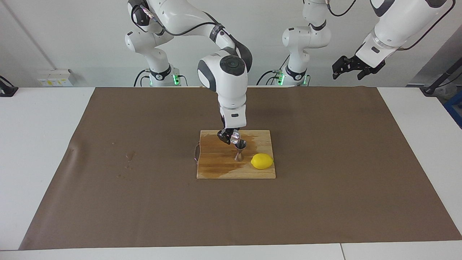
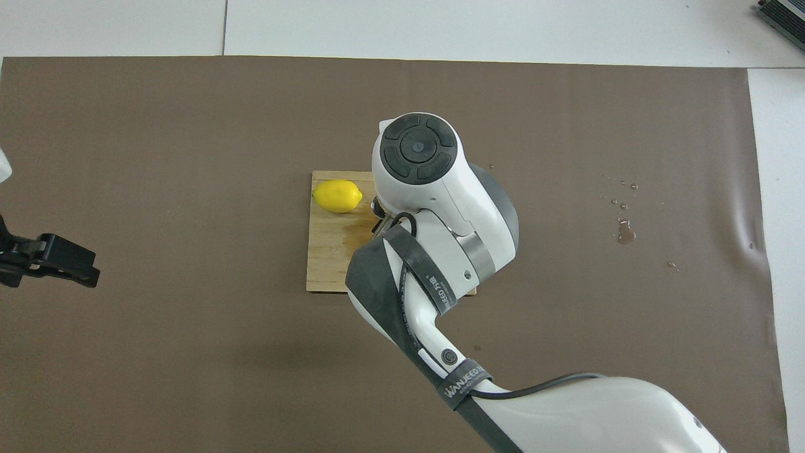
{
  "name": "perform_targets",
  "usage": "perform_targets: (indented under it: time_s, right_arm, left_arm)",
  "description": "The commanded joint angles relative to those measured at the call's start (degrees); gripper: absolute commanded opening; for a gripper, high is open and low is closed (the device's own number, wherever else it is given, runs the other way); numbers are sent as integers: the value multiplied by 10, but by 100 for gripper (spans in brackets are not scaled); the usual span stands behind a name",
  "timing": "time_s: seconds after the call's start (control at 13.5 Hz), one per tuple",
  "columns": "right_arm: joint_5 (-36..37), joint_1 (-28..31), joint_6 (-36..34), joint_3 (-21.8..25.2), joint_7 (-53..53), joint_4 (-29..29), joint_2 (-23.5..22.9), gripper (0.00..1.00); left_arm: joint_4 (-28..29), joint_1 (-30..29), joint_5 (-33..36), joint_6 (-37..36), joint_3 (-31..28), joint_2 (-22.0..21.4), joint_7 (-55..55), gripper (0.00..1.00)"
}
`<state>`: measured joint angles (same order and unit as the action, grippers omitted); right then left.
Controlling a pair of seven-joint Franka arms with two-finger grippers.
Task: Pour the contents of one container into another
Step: 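Hold the glass tilted over the cup with the right gripper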
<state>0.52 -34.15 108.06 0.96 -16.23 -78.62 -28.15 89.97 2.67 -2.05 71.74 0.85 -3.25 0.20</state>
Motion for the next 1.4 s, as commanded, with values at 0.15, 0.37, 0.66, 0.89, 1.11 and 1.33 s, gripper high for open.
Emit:
perform_targets:
  time_s: [0.15,0.37,0.66,0.89,1.11,1.33]
  right_arm:
    - [16,-1,-57,-1,17,72,-39,0]
    - [16,-7,-67,0,18,83,-44,0]
    - [16,-7,-90,0,18,107,-58,0]
    - [17,-7,-96,1,18,117,-62,0]
    - [16,-7,-107,3,17,133,-71,0]
    - [16,-7,-109,4,17,142,-75,0]
  left_arm:
    - [5,-4,4,-8,1,-10,9,100]
    - [5,-4,4,-8,1,-10,9,100]
    - [5,-4,4,-7,1,-10,9,100]
    - [5,-5,4,-8,1,-10,9,100]
    - [5,-4,4,-8,1,-10,9,100]
    - [5,-4,4,-8,1,-10,9,100]
